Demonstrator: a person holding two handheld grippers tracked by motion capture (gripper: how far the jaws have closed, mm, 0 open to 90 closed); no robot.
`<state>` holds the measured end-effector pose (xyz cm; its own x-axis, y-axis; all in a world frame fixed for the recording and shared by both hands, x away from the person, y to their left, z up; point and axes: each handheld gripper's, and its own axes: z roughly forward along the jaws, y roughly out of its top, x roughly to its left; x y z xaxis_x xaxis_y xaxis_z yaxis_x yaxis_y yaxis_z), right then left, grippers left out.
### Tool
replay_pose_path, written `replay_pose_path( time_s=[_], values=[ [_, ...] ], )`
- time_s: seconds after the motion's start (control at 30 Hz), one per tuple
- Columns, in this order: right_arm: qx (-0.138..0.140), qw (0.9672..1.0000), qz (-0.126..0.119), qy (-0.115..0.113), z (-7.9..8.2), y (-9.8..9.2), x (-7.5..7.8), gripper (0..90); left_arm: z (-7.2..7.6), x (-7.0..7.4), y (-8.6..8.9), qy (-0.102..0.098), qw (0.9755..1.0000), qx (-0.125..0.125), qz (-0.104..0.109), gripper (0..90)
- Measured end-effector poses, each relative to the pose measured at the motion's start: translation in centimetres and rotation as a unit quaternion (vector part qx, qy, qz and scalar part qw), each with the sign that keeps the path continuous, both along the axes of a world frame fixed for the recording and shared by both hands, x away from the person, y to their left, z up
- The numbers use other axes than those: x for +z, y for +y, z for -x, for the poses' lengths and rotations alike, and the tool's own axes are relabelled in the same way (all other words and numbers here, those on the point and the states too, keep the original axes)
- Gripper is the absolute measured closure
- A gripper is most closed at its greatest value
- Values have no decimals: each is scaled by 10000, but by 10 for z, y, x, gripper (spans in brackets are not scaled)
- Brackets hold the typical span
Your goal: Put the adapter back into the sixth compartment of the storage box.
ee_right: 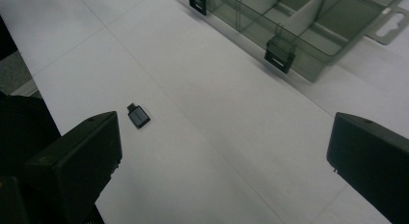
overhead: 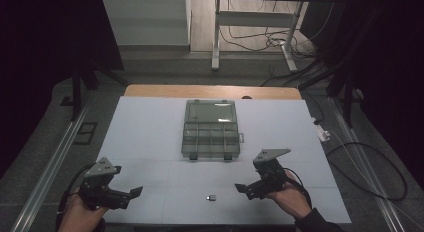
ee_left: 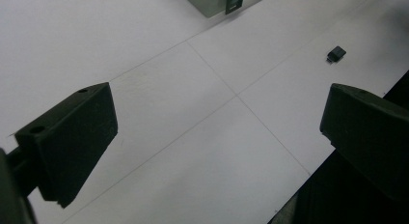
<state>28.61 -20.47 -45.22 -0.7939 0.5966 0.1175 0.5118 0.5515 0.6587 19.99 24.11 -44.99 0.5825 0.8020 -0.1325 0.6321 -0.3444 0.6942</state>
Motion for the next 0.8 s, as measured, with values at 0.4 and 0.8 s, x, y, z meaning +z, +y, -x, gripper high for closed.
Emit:
replay_pose_path(
  time_s=[0.4, 0.8],
  values=[
    [229, 9996, 154, 58, -4, 25, -8, 0, 0, 0, -1, 3, 10000, -11, -94, 0],
    [484, 9983, 247, 197, -8, 48, -16, 0, 0, -1, 0, 31, 10000, -40, -70, 0]
  ],
)
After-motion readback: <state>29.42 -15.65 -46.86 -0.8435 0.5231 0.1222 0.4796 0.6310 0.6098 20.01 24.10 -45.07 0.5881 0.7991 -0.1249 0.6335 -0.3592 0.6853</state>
